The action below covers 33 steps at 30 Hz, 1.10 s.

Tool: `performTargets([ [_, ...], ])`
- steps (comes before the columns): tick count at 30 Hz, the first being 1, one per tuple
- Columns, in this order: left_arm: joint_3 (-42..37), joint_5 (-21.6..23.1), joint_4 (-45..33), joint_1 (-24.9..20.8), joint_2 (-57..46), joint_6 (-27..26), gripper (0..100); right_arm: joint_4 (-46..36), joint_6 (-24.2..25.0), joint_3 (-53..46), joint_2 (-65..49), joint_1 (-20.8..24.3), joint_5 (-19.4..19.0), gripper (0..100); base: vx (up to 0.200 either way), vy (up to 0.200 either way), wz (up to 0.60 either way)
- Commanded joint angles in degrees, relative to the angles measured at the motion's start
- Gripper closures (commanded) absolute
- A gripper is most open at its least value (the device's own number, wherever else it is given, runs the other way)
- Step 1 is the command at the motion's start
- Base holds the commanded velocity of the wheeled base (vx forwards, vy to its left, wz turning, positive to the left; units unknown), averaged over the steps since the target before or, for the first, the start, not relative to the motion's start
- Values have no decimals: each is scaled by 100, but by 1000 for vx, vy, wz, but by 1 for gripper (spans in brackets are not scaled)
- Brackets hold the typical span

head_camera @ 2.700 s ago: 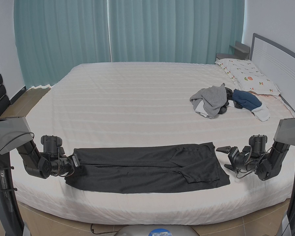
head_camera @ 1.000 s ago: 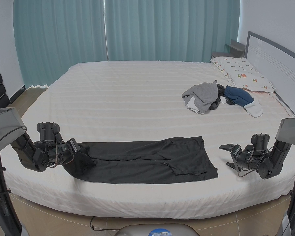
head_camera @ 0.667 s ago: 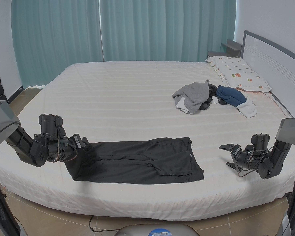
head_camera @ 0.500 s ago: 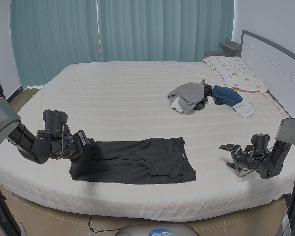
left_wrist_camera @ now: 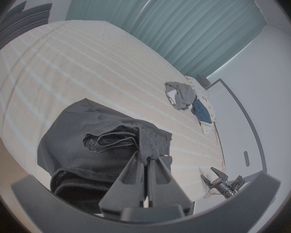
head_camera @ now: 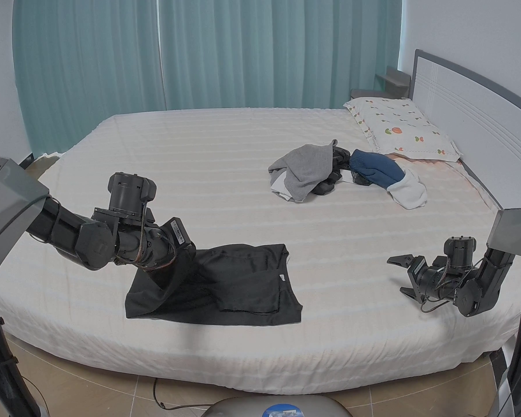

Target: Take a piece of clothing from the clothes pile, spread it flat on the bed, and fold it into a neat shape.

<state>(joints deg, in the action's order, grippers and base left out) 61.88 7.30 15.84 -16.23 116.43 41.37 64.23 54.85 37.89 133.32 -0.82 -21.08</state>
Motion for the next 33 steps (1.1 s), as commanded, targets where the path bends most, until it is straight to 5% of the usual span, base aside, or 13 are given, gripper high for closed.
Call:
performTargets([
  [1,465,-115,-221,-250,451,20,100,2,0,-1,10,3,-2,0,0,-200,0],
  [11,1125,-1011,-256,-733,1382,29,100,2,-9,-1,10,3,-2,0,0,-20,0],
  [16,1142,-1064,-248,-874,1479,134,100,2,-9,-1,10,3,-2,0,0,0,0],
  [17,1160,-1064,-248,-891,1488,178,0,2,-9,-1,10,3,-2,0,0,0,0],
  [33,1072,-1038,-212,-794,1013,802,0,2,-9,-10,10,3,-2,0,0,0,0],
])
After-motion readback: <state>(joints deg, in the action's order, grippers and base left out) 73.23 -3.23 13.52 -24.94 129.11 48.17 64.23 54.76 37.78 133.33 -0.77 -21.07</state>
